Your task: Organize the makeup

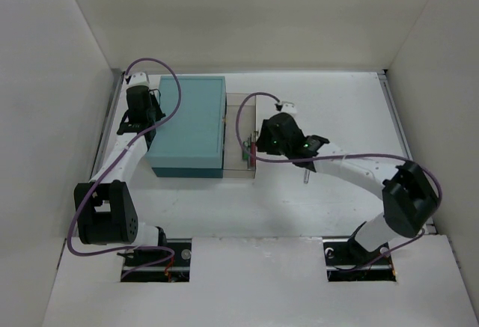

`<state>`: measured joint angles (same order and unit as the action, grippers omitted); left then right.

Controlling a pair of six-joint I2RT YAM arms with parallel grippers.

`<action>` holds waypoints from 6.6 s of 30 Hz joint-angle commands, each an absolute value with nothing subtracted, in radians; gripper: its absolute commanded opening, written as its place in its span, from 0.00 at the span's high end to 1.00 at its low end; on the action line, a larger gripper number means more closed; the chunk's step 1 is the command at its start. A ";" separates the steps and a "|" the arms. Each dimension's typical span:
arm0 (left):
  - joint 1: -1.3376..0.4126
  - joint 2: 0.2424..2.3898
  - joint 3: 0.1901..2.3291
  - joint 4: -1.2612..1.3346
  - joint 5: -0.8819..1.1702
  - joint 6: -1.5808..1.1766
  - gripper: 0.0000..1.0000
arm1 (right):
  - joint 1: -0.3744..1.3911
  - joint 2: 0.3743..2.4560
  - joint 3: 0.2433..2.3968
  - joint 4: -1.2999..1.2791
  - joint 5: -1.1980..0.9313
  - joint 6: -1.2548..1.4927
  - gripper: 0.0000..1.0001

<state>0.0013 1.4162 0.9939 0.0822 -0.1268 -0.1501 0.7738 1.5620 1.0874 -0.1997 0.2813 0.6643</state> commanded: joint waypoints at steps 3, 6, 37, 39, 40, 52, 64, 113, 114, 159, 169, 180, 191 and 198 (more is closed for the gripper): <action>-0.039 1.425 0.940 -0.124 -0.046 -0.160 0.90 | 0.627 1.444 0.902 -0.310 0.376 0.765 0.47; -0.041 1.428 0.940 -0.124 -0.046 -0.160 0.90 | 0.570 1.399 0.807 -0.319 0.377 0.793 0.42; -0.034 1.388 0.937 -0.124 -0.048 -0.158 0.90 | 0.499 1.374 0.695 -0.296 0.350 0.827 0.65; -0.039 1.384 0.937 -0.124 -0.048 -0.158 0.90 | 0.499 1.365 0.686 -0.287 0.348 0.827 0.66; -0.042 1.381 0.937 -0.124 -0.048 -0.158 0.90 | 0.498 1.364 0.683 -0.282 0.345 0.827 0.66; -0.027 1.351 0.930 -0.124 -0.063 -0.156 0.89 | 0.490 1.416 0.746 -0.348 0.319 0.790 0.64; -0.031 1.315 0.919 -0.123 -0.114 -0.133 0.88 | 0.469 1.491 0.834 -0.428 0.267 0.721 0.78; -0.021 1.387 0.931 -0.109 -0.084 -0.133 0.88 | 0.650 1.818 1.138 -0.439 0.321 0.822 0.57; -0.019 1.387 0.931 -0.109 -0.084 -0.133 0.88 | 0.656 1.822 1.137 -0.434 0.322 0.824 0.61; -0.030 1.419 0.930 -0.114 -0.086 -0.137 0.88 | 0.667 1.709 1.314 -0.190 0.123 0.604 0.74; -0.036 1.428 0.934 -0.117 -0.084 -0.137 0.88 | 0.554 1.779 1.133 -0.152 0.097 0.615 0.82; -0.053 1.440 0.933 -0.121 -0.084 -0.141 0.89 | 0.705 2.054 1.472 0.070 -0.118 0.637 0.84; -0.061 1.391 0.925 -0.129 -0.095 -0.158 0.90 | 0.732 2.152 1.533 0.247 -0.273 0.732 0.77; -0.013 1.289 0.997 -0.149 -0.188 -0.167 0.80 | 0.639 1.886 1.261 0.230 -0.164 0.724 0.62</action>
